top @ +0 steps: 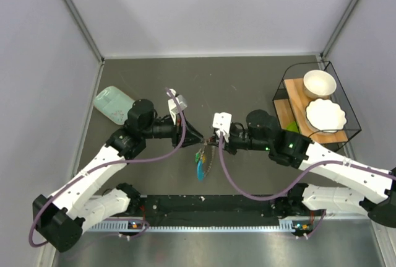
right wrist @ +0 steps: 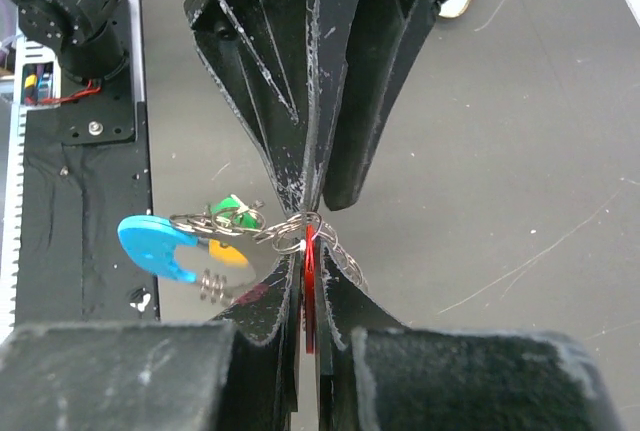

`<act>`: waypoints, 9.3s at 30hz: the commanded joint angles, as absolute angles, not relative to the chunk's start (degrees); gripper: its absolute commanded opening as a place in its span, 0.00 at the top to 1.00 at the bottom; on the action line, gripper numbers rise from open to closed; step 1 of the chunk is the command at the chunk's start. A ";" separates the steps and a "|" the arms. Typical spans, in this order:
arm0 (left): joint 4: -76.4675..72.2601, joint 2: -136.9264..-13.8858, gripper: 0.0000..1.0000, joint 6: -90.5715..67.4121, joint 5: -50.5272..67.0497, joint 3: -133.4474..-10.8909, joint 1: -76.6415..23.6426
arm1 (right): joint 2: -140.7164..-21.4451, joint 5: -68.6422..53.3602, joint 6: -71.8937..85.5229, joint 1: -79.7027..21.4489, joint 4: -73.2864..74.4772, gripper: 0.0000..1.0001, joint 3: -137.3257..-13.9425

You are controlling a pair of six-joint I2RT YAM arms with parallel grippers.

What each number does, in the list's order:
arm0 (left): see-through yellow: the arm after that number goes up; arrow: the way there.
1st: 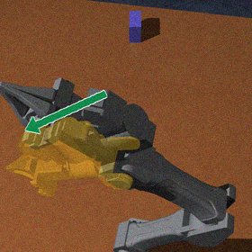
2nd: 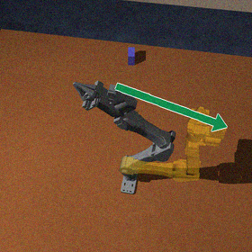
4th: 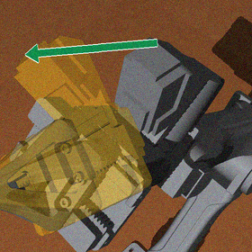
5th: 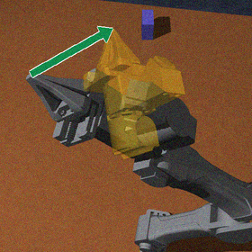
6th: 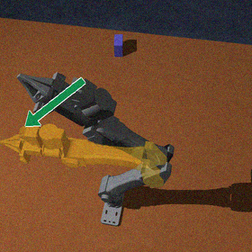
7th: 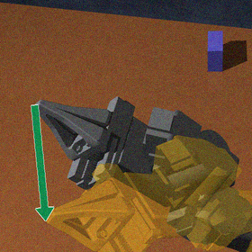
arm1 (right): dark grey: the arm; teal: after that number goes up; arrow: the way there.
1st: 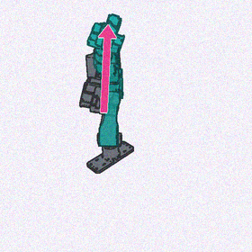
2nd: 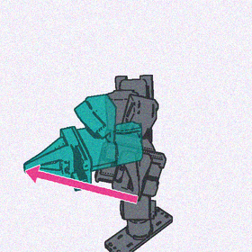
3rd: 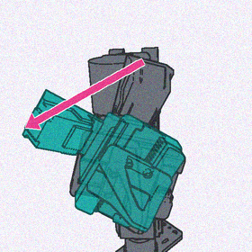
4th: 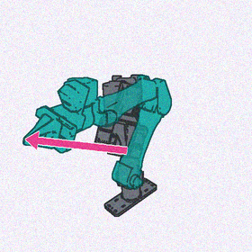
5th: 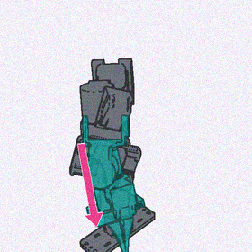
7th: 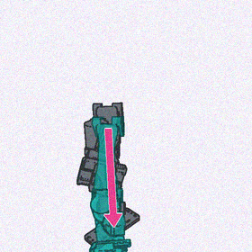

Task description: Remove the keys from the keyring

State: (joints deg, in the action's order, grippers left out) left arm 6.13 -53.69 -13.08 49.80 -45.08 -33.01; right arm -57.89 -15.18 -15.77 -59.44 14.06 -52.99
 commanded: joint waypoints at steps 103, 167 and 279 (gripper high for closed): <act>-8.35 -48.34 0.61 -1.14 36.03 -40.96 -39.90 | -72.33 -9.58 4.48 -58.62 42.98 1.00 -84.55; -1.49 -45.70 1.00 -2.90 47.02 -43.33 -38.67 | -63.98 0.27 -10.19 -56.69 31.64 1.00 -65.92; 10.11 -53.00 0.55 -2.64 50.44 -50.36 -36.91 | -70.49 -23.47 -4.31 -56.51 42.28 1.00 -79.01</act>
State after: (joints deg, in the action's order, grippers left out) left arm 11.16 -52.58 -3.03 47.81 -47.81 -37.06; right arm -70.65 -21.28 -3.90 -57.19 43.09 -75.57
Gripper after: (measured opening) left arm 0.470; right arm 0.009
